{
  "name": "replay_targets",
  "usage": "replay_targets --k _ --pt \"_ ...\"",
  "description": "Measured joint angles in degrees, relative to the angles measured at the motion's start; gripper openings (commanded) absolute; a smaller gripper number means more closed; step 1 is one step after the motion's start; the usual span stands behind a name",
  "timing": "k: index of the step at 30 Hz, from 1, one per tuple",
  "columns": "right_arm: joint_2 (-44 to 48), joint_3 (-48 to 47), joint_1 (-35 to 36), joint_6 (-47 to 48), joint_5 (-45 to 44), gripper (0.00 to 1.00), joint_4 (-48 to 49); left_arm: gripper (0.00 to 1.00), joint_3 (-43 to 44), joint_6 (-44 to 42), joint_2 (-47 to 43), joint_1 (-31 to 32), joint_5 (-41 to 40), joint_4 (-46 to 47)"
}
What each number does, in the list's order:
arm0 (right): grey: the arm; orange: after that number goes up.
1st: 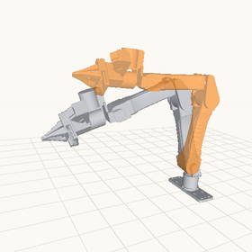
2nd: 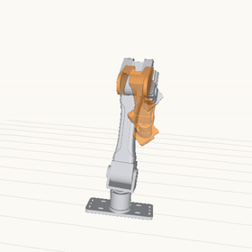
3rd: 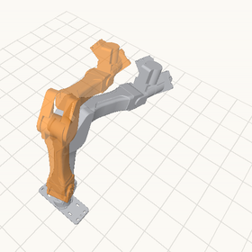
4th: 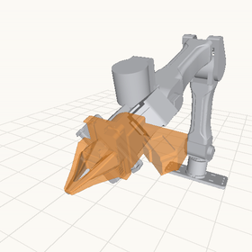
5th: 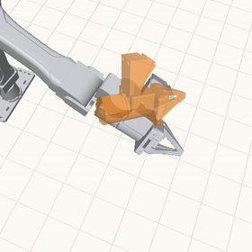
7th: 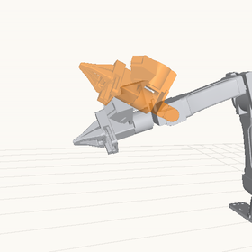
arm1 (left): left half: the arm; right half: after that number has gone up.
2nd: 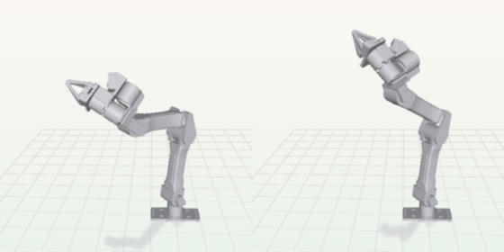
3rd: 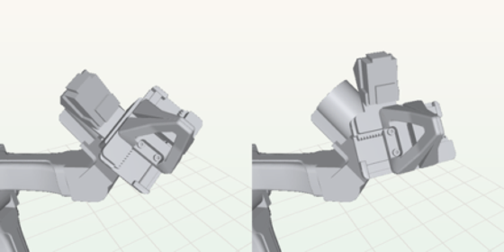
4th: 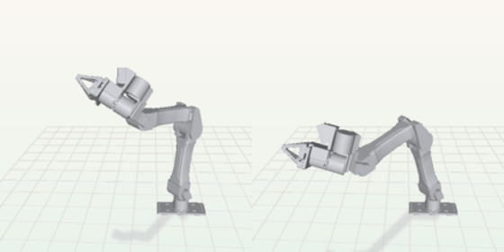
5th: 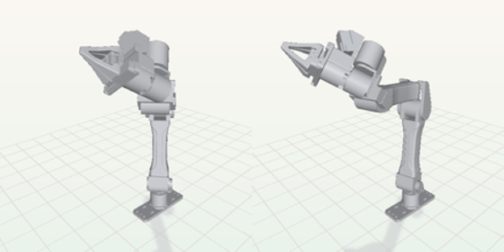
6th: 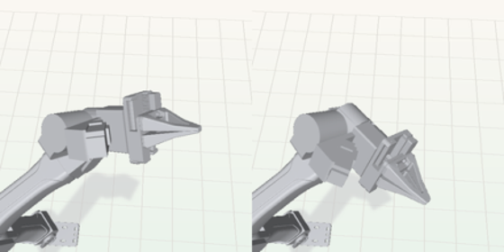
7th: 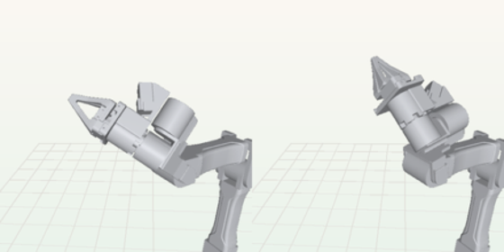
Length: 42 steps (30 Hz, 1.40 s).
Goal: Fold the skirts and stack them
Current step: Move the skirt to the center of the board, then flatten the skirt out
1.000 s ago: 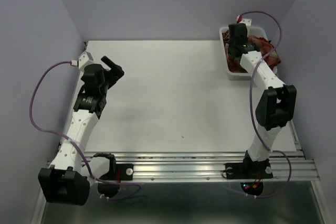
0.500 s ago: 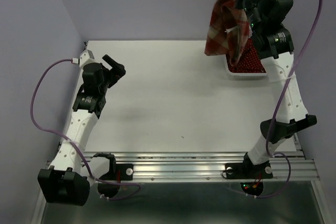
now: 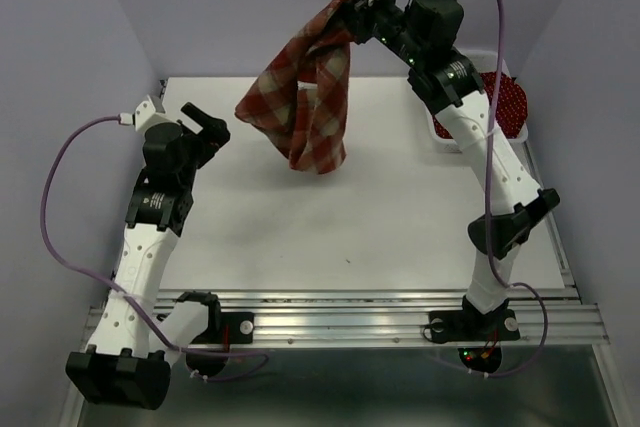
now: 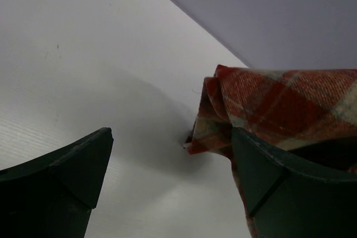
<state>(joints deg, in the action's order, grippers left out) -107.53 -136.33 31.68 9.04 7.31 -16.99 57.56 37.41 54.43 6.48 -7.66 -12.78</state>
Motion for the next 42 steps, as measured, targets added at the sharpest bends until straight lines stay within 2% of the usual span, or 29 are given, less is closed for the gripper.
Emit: replay_targets --k 4,5,6,9,11,14,15,17,18,26,33,37,42 --pt "3.3 10.8 -0.1 -2.7 -0.1 0.02 3.4 0.99 0.0 0.4 -3.1 0.0 -2.2 -2.6" --pt "5.5 15.4 -0.1 -3.3 -1.0 0.05 3.9 0.99 0.0 0.4 -3.6 0.0 -2.4 -2.9" --pt "7.1 19.8 -0.1 -3.9 -2.2 0.12 5.4 0.99 0.0 0.6 -4.3 0.0 -2.7 -3.1" --pt "16.6 42.3 -0.1 -6.5 -5.6 0.23 8.3 0.99 -0.4 0.7 -5.7 0.0 -2.8 -2.8" --pt "21.5 56.1 -0.1 -8.8 -5.8 0.26 8.7 0.99 -1.3 0.8 -5.8 0.0 -2.5 -2.6" --pt "24.2 70.0 -0.2 -12.6 -7.7 0.51 8.2 0.99 -2.5 0.7 -3.8 0.0 -0.7 -2.4" --pt "24.3 72.1 -0.2 -13.4 -8.4 0.67 7.7 0.99 -3.0 0.6 -2.5 0.0 0.3 -2.4" --pt "24.3 75.1 -0.2 -15.9 -10.7 0.8 4.7 0.99 -4.2 0.2 -0.2 0.0 2.3 -2.1" --pt "24.3 75.3 -0.2 -16.0 -11.6 1.0 3.4 0.99 -5.2 0.1 1.1 0.0 3.3 -2.0" --pt "30.8 75.3 -0.2 -24.9 -18.2 1.0 0.2 0.99 -15.7 -0.1 2.8 1.2 11.3 -0.8" --pt "33.2 77.9 -0.2 -34.5 -23.9 1.0 -4.0 0.99 -19.3 1.1 8.2 12.9 13.9 3.9" --pt "34.4 81.9 -0.2 -37.6 -23.6 1.0 -5.3 0.98 -19.6 1.9 14.3 15.7 14.8 7.5" --pt "35.1 85.5 -0.2 -39.4 -23.1 1.0 -6.7 0.88 -19.6 2.1 21.4 16.0 14.9 13.1"
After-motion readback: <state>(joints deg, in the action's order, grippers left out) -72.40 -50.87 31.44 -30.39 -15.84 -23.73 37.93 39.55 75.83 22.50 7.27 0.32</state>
